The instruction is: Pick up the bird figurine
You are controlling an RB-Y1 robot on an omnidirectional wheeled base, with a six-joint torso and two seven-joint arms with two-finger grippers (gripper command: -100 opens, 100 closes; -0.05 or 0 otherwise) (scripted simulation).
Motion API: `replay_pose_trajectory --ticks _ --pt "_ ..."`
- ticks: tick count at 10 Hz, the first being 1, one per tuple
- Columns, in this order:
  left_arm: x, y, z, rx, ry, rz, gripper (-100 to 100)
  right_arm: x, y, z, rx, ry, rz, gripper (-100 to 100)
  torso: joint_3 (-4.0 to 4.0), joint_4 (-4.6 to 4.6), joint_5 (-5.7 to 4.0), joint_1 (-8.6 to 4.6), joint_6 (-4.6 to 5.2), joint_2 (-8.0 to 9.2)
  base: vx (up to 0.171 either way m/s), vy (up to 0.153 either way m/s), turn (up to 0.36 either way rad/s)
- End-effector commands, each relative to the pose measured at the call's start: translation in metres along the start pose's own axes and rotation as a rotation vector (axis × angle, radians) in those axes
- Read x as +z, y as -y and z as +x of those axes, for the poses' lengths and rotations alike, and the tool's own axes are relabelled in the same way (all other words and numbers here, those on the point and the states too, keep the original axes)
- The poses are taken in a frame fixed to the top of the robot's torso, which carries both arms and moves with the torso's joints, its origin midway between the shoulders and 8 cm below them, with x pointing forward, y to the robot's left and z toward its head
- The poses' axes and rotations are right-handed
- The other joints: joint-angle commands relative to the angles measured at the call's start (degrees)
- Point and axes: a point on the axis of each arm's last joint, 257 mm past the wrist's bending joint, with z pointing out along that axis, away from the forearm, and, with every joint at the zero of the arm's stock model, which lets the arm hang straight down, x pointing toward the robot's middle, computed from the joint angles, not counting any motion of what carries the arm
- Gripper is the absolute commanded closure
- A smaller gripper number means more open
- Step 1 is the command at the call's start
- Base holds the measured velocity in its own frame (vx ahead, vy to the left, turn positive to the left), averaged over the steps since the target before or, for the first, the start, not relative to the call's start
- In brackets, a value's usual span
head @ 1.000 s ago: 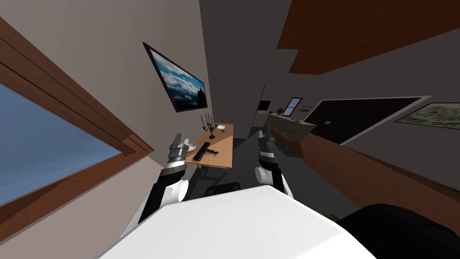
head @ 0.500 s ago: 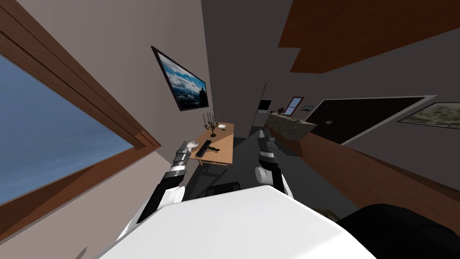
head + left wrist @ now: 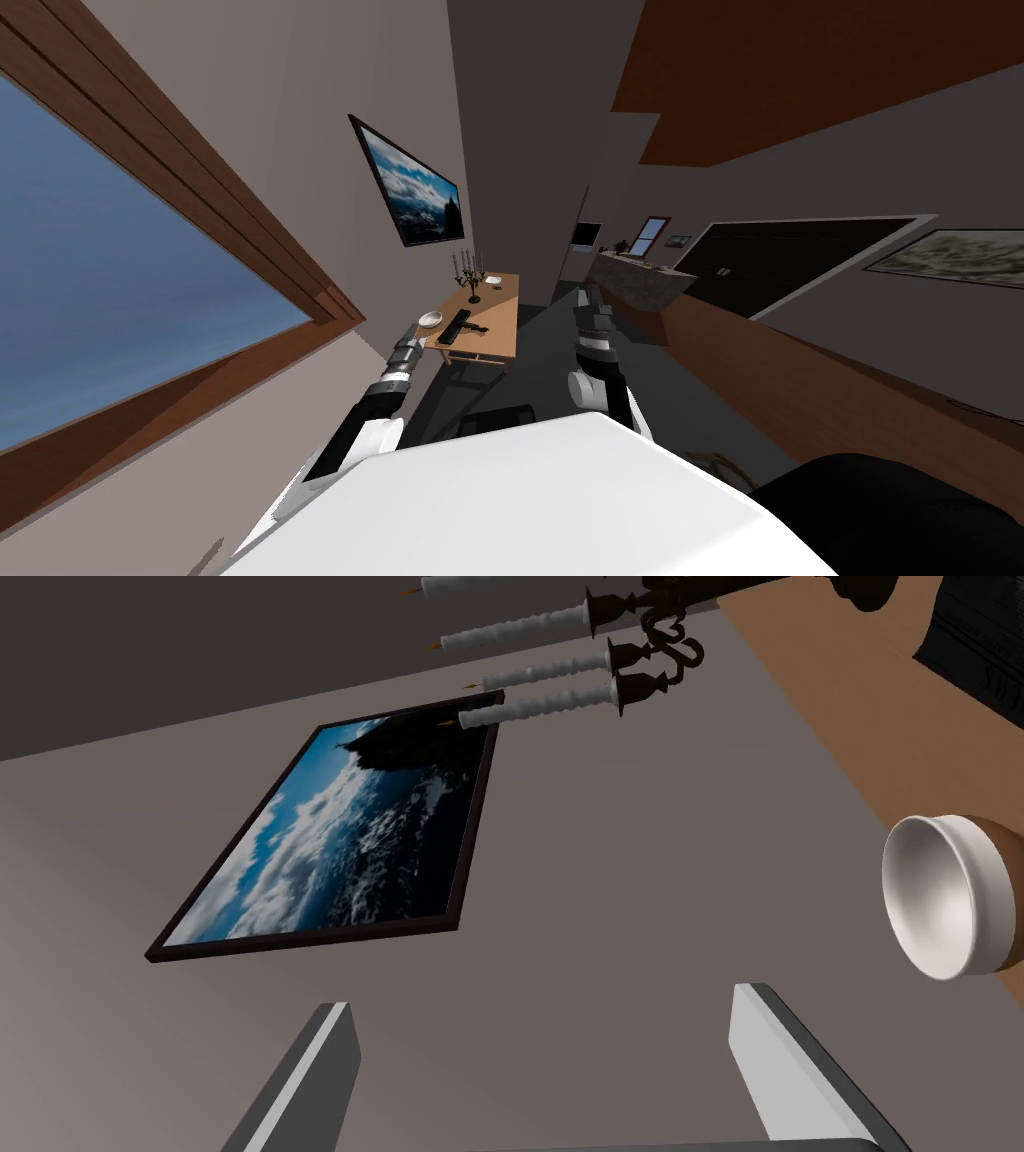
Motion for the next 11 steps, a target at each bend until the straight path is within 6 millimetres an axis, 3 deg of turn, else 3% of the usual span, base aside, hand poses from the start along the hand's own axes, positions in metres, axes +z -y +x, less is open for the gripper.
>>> replay_pose_trajectory --ticks 1,4,5,6,7,8,11 --pt "-0.005 -0.037 -0.011 -0.027 -0.002 -0.1 -100 0.0 0.0 0.0 0.0 0.0 0.0 0 0.0 0.0 0.0 0.0 0.0 0.0 -0.094 -0.019 -0.077" --pt "-0.013 -0.076 -0.02 -0.044 0.003 -0.201 -100 0.0 0.0 0.0 0.0 0.0 0.0 0 0.03 0.01 -0.01 -0.06 0.01 0.04 -0.073 -0.018 -0.042" --pt "-0.019 -0.101 -0.028 -0.064 0.007 -0.27 -100 0.0 0.0 0.0 0.0 0.0 0.0 0 0.0 0.0 -0.01 -0.01 -0.01 -0.01 -0.052 -0.015 -0.08" --pt "-0.021 -0.107 -0.029 -0.063 0.01 -0.283 -100 0.0 0.0 0.0 0.0 0.0 0.0 0 -0.02 0.0 0.0 0.0 0.01 -0.05 -0.043 -0.017 -0.053" --pt "-0.029 -0.134 -0.039 -0.081 0.02 -0.355 -100 0.0 0.0 0.0 0.0 0.0 0.0 0 -0.04 -0.01 -0.01 -0.02 0.0 -0.09 -0.056 -0.028 -0.086" --pt "-0.031 -0.137 -0.039 -0.081 0.02 -0.366 -100 0.0 0.0 0.0 0.0 0.0 0.0 0 -0.03 -0.01 -0.01 -0.05 0.0 -0.06 -0.049 -0.025 -0.054" --pt "-0.048 -0.185 -0.061 -0.116 0.043 -0.509 -100 0.0 0.0 0.0 0.0 0.0 0.0 0 -0.05 -0.01 -0.03 -0.07 -0.01 -0.1 -0.047 -0.036 -0.103"
